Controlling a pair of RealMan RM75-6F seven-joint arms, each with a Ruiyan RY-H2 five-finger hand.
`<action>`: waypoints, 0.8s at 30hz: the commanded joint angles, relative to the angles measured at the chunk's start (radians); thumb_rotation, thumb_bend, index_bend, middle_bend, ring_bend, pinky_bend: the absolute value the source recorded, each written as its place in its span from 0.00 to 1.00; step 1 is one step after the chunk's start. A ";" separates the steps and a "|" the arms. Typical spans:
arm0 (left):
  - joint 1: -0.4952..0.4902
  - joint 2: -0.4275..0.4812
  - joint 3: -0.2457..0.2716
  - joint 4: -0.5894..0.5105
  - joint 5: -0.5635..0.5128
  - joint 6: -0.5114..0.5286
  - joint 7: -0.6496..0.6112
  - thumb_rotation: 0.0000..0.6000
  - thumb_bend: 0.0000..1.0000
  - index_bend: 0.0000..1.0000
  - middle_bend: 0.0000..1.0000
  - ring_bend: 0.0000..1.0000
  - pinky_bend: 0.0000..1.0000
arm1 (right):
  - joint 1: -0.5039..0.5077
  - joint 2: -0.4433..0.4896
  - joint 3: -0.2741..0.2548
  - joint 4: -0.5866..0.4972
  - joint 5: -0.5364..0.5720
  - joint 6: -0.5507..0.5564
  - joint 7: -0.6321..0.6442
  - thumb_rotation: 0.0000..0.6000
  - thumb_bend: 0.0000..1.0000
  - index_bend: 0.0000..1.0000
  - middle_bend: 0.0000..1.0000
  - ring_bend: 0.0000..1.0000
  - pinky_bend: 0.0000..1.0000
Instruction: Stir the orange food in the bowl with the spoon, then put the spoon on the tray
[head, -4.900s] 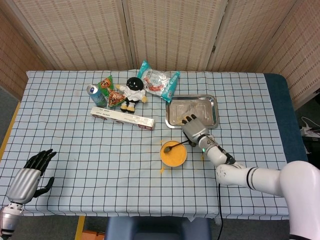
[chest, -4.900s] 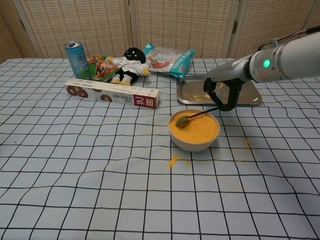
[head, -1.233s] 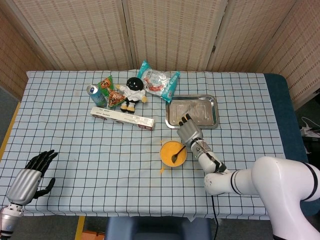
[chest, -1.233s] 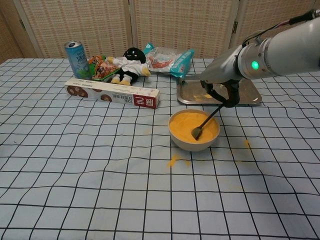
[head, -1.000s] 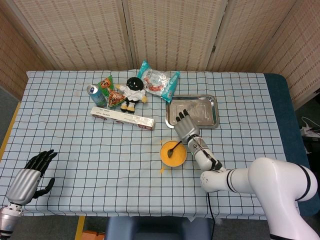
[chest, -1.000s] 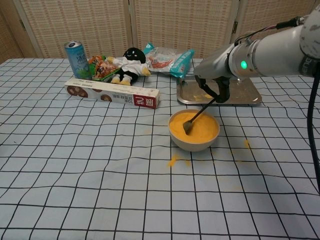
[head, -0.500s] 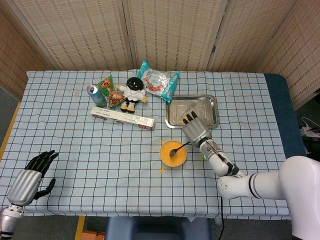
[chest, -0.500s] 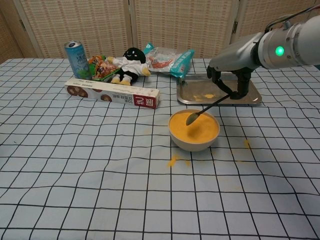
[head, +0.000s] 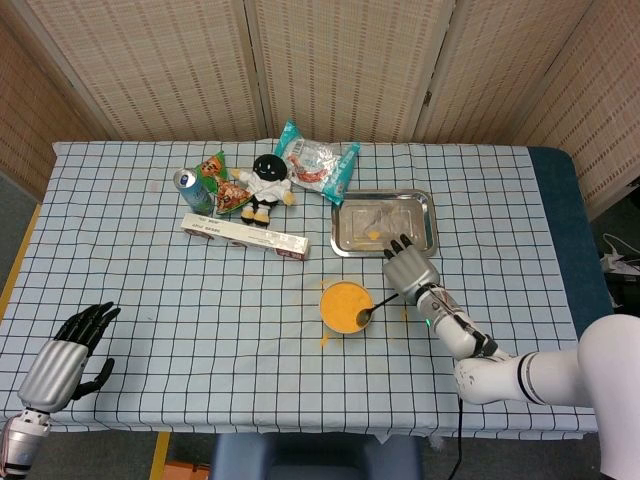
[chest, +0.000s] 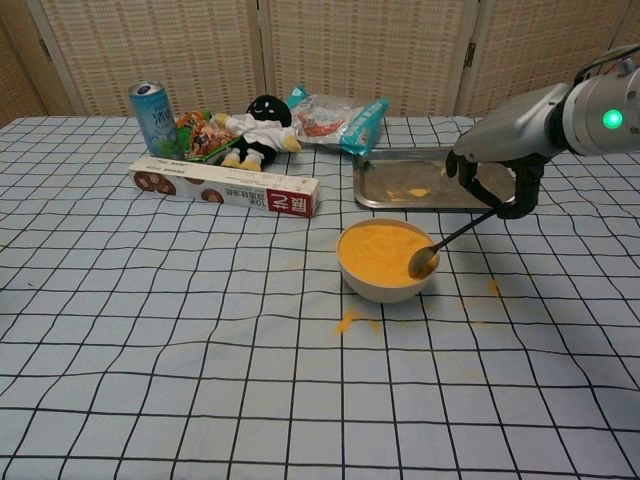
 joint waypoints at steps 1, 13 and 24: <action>-0.001 0.000 0.000 0.001 -0.001 -0.001 0.000 1.00 0.47 0.00 0.00 0.00 0.11 | 0.003 -0.019 0.006 0.020 0.004 -0.005 -0.009 1.00 0.87 0.99 0.12 0.00 0.00; -0.004 0.004 -0.002 0.007 -0.006 -0.006 -0.024 1.00 0.47 0.00 0.00 0.00 0.11 | 0.052 -0.103 0.030 0.096 0.091 0.012 -0.086 1.00 0.87 0.99 0.12 0.00 0.00; -0.001 0.014 -0.004 0.012 -0.001 0.009 -0.046 1.00 0.47 0.00 0.00 0.00 0.11 | 0.042 -0.196 0.087 0.181 0.067 0.062 -0.076 1.00 0.87 1.00 0.13 0.00 0.00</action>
